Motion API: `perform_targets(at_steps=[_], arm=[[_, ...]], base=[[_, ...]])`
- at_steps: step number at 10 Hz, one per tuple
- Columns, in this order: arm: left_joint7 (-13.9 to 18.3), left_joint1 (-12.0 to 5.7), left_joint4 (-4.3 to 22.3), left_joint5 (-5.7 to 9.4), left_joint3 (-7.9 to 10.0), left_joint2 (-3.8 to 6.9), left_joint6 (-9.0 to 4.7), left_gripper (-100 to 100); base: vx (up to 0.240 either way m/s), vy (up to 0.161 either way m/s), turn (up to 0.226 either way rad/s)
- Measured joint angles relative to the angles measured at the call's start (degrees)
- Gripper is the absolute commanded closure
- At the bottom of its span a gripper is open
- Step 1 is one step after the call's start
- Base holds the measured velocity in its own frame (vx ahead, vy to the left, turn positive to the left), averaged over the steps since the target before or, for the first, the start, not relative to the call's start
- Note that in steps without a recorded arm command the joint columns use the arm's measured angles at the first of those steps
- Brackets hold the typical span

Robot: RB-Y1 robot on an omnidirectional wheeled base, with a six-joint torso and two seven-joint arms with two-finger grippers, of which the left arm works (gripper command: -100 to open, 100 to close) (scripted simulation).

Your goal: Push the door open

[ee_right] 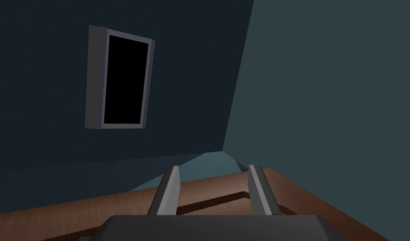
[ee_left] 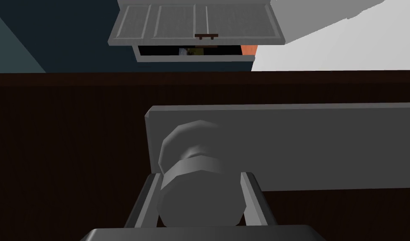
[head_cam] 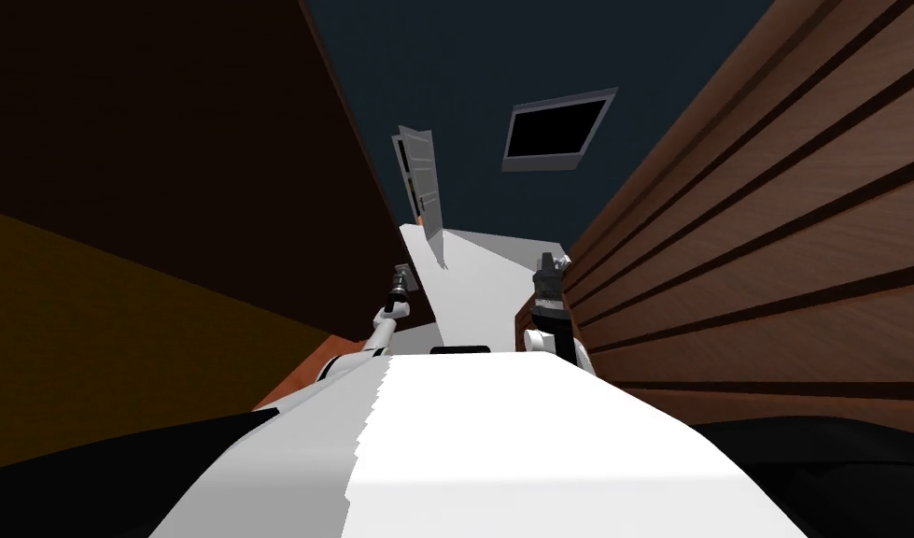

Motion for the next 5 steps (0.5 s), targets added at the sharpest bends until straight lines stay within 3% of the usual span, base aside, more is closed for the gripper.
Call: perform_targets(at_steps=[2,3,5], arm=[[-0.31,0.0,0.86,0.16,0.67,-0.02,-0.22,100],[-0.37,0.75,-0.41,0.27,0.95,-0.04,0.43,100],[-1.07,0.29,0.11,0.51,2.21,-0.14,0.36,100]], base=[[0.187,-0.034,0.05],[0.191,-0.051,0.063],[0.198,-0.04,0.069]])
